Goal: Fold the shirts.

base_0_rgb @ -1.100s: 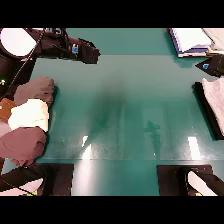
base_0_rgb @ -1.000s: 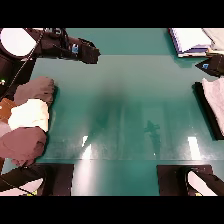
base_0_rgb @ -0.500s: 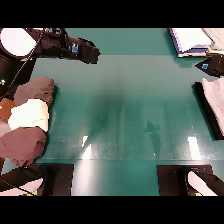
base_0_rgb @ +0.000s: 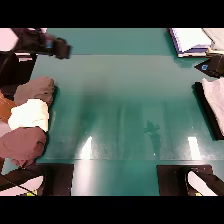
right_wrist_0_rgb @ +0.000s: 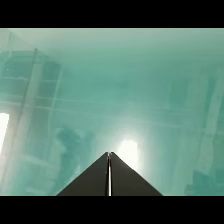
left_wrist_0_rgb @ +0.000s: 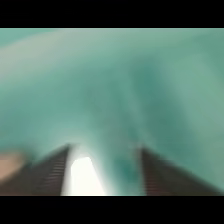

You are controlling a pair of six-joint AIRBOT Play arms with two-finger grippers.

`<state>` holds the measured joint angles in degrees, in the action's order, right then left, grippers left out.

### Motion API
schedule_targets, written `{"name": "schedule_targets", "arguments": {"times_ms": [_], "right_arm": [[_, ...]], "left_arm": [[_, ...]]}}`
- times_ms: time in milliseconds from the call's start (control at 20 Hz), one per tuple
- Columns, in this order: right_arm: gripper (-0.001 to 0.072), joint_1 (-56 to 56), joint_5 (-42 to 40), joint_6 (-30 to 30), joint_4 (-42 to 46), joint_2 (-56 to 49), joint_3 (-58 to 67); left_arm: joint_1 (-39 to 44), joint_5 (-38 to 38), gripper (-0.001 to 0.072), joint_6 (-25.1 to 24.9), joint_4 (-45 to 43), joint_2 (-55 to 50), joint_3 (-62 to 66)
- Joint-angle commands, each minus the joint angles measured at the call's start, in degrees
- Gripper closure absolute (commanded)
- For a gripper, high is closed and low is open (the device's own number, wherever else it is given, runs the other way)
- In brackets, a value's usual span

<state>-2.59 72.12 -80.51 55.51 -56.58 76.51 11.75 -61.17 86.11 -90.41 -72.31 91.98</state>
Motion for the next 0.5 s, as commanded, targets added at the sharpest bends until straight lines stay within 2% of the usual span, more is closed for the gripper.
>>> {"name": "schedule_targets", "arguments": {"times_ms": [0, 250, 450], "right_arm": [[0.0698, 0.1, -0.2, 0.0, 0.0, 0.0, 0.0], [0.0698, 0.1, -0.2, 0.0, 0.0, 0.0, 0.0], [0.0697, 0.1, -0.8, 0.0, 0.0, 0.0, 0.0]], "left_arm": [[-11.6, -2.7, 0.0167, 4.0, -7.1, 0.0, -5.7], [-21.0, 6.5, 0.0167, 4.1, -6.6, -3.4, -24.1], [-21.9, 11.4, 0.0168, 4.2, -6.3, -9.9, -27.2]]}}
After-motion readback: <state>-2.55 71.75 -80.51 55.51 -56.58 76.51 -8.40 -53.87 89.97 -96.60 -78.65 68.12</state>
